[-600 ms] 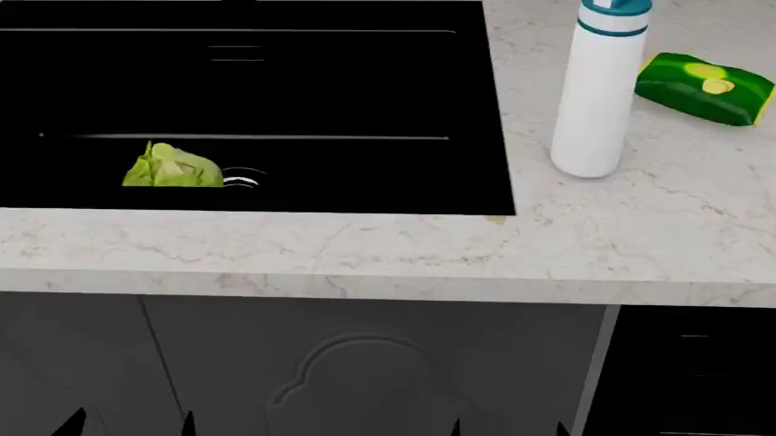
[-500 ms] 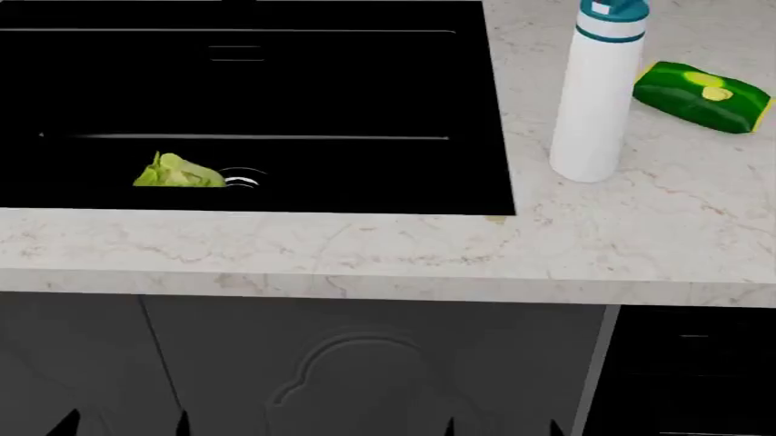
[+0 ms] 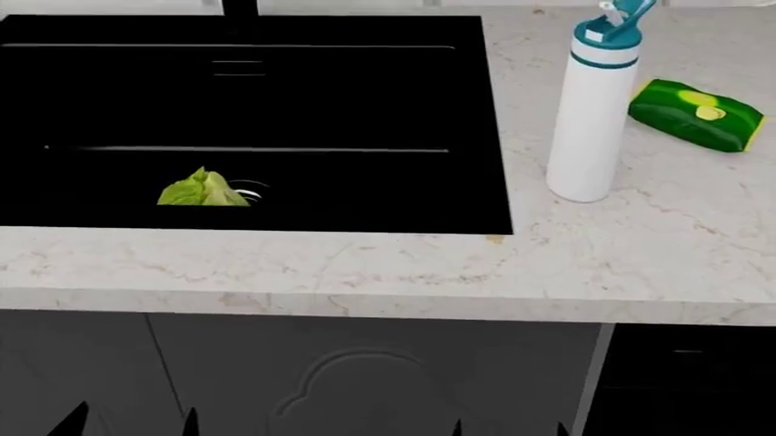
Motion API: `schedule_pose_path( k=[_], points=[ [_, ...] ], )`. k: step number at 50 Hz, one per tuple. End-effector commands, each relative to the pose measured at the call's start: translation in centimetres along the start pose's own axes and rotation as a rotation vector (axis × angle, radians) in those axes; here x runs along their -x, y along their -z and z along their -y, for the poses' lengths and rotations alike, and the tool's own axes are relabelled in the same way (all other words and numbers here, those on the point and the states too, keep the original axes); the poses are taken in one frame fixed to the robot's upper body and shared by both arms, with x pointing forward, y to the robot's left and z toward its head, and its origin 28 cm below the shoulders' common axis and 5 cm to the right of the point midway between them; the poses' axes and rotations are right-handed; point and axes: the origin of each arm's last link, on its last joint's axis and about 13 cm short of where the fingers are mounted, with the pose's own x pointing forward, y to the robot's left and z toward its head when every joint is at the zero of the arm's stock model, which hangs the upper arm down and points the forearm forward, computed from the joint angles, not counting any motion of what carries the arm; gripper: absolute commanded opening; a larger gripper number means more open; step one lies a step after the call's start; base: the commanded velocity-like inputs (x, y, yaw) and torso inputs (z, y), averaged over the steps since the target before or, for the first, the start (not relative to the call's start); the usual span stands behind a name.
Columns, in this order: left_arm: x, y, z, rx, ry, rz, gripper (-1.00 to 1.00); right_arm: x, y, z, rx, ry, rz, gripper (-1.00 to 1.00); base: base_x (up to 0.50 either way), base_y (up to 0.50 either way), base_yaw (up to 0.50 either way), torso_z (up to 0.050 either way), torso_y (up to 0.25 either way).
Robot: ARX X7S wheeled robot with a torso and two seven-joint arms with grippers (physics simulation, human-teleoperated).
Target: Turn the sink spout to the right.
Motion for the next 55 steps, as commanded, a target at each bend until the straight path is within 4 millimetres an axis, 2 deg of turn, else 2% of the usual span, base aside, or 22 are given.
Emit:
schedule_pose_path(
  k=[1, 25, 31, 42, 55],
  points=[
    [0.0, -0.1, 0.0, 0.005, 0.013, 0.006, 1.0, 0.0, 0.1, 0.0, 0.004, 0.005, -0.001, 1.0, 0.0, 0.0, 0.0, 0.05, 0.0],
    [0.3, -0.2, -0.1, -0.025, -0.016, 0.021, 1.0, 0.1, -0.3, 0.2, -0.004, 0.029, 0.005, 1.0, 0.0, 0.0, 0.0, 0.05, 0.0],
    [0.8, -1.0, 0.0, -0.041, -0.035, 0.034, 1.0, 0.3, -1.2, 0.3, 0.004, 0.017, 0.009, 1.0, 0.0, 0.0, 0.0, 0.007, 0.0],
    [0.8, -3.7, -0.4, -0.065, -0.066, 0.094, 1.0, 0.1, -5.0, 0.8, 0.042, 0.01, 0.075, 1.0, 0.0, 0.0, 0.0, 0.0, 0.0],
    [0.6, -8.0, -0.4, -0.082, -0.082, 0.176, 1.0, -0.1, -7.7, 0.9, 0.061, 0.009, 0.13, 1.0, 0.0, 0.0, 0.0, 0.0, 0.0]
  ],
)
